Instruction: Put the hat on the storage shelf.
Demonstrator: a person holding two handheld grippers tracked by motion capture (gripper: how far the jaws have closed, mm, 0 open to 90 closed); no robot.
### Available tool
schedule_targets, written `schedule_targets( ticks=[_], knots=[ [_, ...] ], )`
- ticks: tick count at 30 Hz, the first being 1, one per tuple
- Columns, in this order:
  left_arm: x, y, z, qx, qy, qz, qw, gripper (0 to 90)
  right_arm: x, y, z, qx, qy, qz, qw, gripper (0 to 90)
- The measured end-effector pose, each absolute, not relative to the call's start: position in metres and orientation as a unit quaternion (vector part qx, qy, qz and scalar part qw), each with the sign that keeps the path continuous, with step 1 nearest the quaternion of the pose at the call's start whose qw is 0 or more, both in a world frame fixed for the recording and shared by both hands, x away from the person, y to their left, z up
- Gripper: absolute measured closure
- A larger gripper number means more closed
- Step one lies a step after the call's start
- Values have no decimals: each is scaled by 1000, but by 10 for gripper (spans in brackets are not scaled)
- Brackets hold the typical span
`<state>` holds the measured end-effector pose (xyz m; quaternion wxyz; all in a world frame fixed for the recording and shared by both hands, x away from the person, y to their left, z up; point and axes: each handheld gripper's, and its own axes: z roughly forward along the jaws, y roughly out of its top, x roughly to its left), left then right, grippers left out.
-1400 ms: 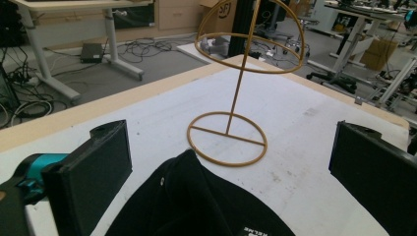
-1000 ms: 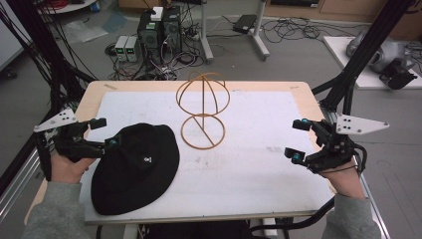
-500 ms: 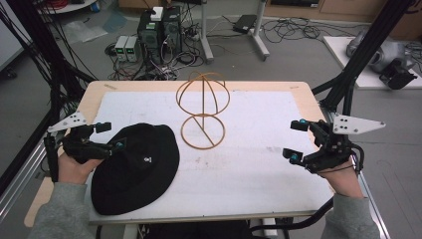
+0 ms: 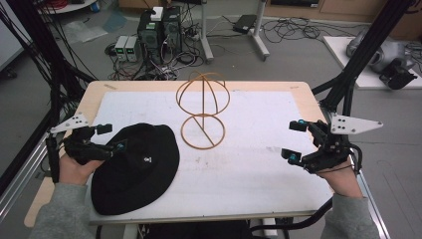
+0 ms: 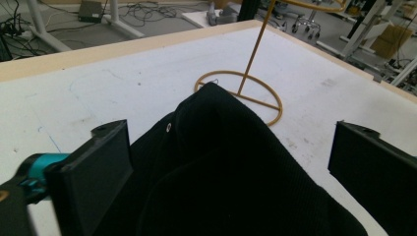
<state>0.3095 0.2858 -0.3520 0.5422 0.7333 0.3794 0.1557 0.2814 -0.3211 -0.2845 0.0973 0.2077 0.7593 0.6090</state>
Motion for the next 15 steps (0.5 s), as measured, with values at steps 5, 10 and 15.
schedule_targets(
  ticks=[5, 10, 15],
  knots=[
    [309, 286, -352, 732, 383, 156, 542, 114, 282, -319, -285, 205, 762, 606, 98, 33],
    [309, 288, -353, 729, 393, 149, 540, 224, 282, -319, -285, 208, 762, 606, 96, 33],
    [308, 290, -355, 731, 390, 140, 543, 429, 283, -317, -288, 211, 766, 600, 91, 33]
  ],
)
